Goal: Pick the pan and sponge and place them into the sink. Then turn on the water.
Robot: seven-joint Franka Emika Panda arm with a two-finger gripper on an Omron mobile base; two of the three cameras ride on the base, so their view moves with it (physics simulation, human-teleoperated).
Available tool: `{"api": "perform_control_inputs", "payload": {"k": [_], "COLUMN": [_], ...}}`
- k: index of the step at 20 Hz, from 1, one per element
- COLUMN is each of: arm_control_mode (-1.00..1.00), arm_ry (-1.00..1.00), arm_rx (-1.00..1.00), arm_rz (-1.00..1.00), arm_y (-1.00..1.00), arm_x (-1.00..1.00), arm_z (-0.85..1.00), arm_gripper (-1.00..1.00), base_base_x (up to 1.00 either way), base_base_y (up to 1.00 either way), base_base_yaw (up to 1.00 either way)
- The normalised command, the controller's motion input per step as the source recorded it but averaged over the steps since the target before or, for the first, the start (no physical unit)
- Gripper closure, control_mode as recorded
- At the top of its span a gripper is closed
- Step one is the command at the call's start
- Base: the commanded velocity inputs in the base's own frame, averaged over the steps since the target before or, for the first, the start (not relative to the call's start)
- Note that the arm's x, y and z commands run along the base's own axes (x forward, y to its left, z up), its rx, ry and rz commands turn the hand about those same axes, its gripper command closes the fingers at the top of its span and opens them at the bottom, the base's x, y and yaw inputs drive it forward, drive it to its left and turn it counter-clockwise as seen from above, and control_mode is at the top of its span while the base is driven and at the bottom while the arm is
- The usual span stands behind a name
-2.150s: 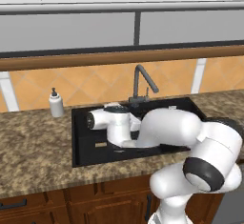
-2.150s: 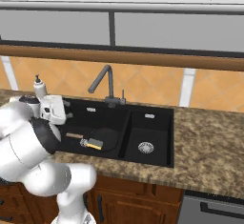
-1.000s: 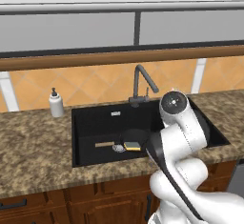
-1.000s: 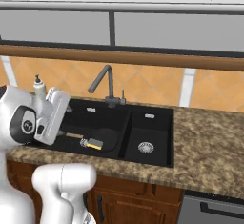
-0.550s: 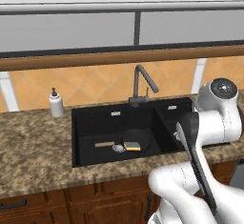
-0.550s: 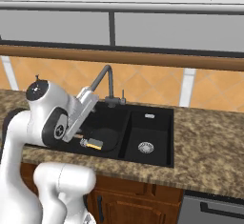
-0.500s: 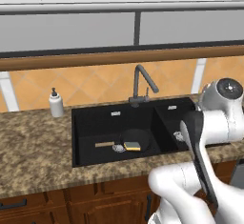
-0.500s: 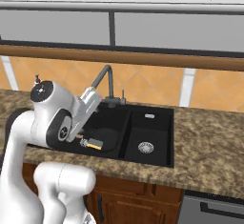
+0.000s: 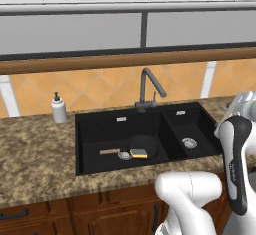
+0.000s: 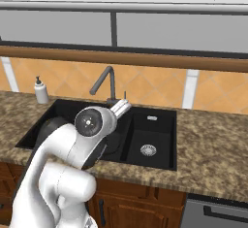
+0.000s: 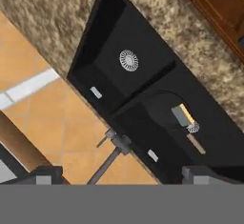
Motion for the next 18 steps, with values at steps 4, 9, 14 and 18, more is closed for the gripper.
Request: {"api": "perform_control_inputs", "payload": {"k": [4,9,14,18], "arm_control_mode": [-1.0,-1.0,-1.0,-1.0], "arm_ry": [-0.25,-0.29,-0.15,0.0], "arm_rx": [0.38,0.36,0.24,0.04], "arm_rz": [0.0,0.0,0.03,0.14], "arm_y": [-0.24,-0.07,0.0,0.0], "arm_x": [0.47,0.45,0.44,0.59], "arm_z": [-0.03,-0.07,-0.14,-0.27], "arm_gripper": [-1.0,-1.0,-1.0,-1.0], "base_base_x": [0.0,0.0,0.0,0.0], "base_base_y": [0.0,0.0,0.0,0.0], "base_base_yaw": [0.0,0.0,0.0,0.0]}}
